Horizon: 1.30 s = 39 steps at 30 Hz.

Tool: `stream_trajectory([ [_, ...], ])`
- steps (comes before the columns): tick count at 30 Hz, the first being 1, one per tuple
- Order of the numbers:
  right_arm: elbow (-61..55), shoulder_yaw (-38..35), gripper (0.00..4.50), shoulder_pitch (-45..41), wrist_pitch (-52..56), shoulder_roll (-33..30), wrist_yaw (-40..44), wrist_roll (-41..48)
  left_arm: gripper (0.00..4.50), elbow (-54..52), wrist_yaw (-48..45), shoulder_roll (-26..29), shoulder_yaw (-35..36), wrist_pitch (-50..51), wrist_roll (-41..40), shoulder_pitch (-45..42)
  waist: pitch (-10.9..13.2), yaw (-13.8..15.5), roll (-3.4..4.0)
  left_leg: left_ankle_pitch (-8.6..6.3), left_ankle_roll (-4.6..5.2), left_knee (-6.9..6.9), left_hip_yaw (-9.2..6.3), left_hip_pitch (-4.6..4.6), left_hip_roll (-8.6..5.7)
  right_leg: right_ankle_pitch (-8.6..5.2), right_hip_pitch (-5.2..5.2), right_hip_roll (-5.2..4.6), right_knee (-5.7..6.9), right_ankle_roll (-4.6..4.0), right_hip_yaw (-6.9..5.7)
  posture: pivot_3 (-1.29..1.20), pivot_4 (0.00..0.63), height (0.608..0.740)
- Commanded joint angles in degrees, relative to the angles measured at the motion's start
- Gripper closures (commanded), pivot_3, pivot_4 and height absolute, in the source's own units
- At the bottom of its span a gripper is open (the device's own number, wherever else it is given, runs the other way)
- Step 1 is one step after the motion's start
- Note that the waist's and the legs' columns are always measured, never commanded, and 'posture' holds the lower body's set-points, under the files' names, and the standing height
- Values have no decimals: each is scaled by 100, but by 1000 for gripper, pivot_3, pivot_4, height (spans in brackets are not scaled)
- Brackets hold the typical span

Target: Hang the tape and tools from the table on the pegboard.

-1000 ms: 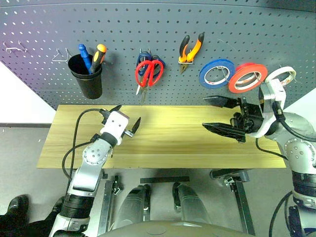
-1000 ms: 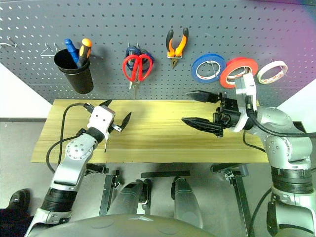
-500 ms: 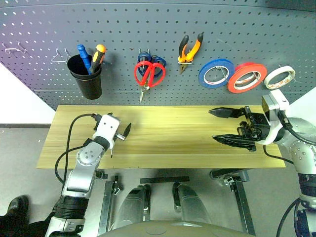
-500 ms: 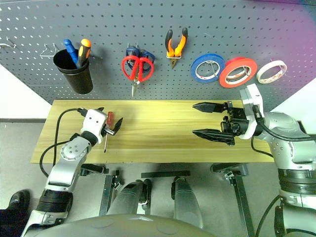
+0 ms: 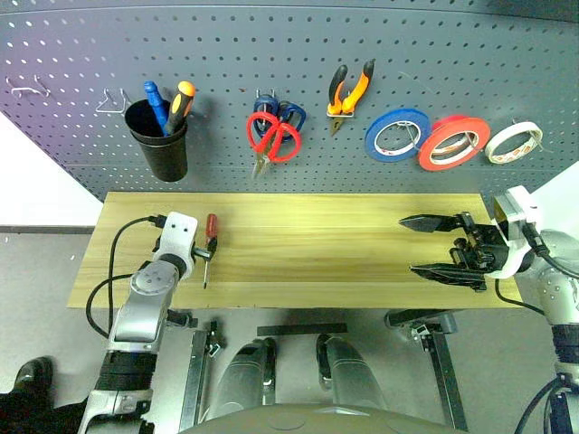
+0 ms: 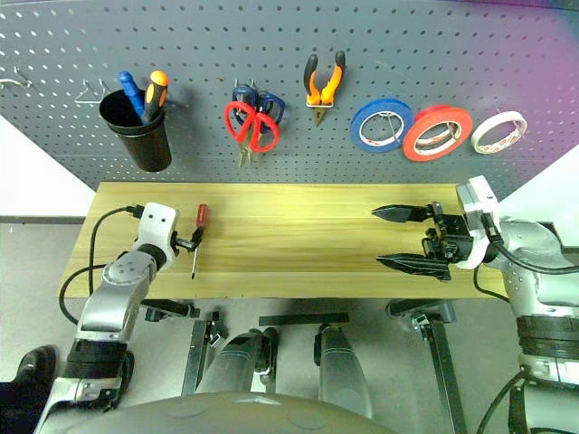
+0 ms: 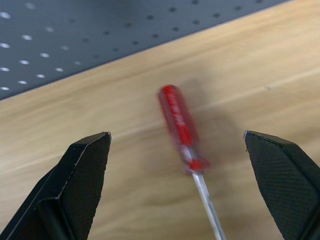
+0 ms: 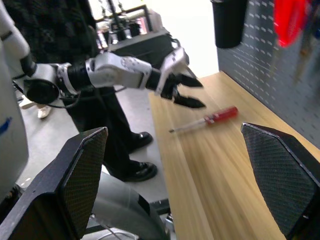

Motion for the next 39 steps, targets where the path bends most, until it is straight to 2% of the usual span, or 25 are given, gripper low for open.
stream_trajectory([
  [1, -83, -124, 0, 72, -146, -38, 82, -24, 36, 412, 20, -4, -8, -255, 8, -311, 0, 0, 0, 0, 0, 0, 0, 0, 0, 0, 0, 0, 0, 0, 0, -96, 255, 740],
  [6, -120, -237, 0, 182, -138, -121, 36, -40, 36, 1398, 166, -189, -23, -313, -5, -893, 0, 3, 0, 0, 0, 0, 0, 0, 0, 0, 1, 0, -1, 1, 1, -110, 258, 740],
  [13, -212, -350, 0, 263, 42, -259, 17, 54, 36, 2058, 255, -332, -56, -406, -24, -1320, 0, -23, 0, -2, 0, 0, 1, -2, 0, 0, 0, -1, -3, 1, 1, -140, 261, 740],
  [23, -587, -412, 0, 303, 175, -161, -226, 154, 36, 2066, 590, -458, 40, 22, -50, -1377, 0, -30, -1, -4, -2, -1, 0, -2, 0, 0, 0, -1, -3, 1, 1, -149, 260, 740],
  [32, -517, -398, 0, 239, 114, -197, -173, 138, 36, 1729, 1017, -644, 287, 1004, -237, -1381, 0, -22, -1, -4, -2, -1, 0, -3, 0, 0, 1, -1, -4, 1, 1, -148, 262, 740],
  [39, -526, -360, 0, 197, 204, -210, -171, 166, 36, 1754, 1262, -700, 331, 1171, -251, -1540, 0, -23, -1, -8, -9, -1, 0, -2, 0, 0, 1, -1, -5, 1, 1, -147, 263, 740],
])
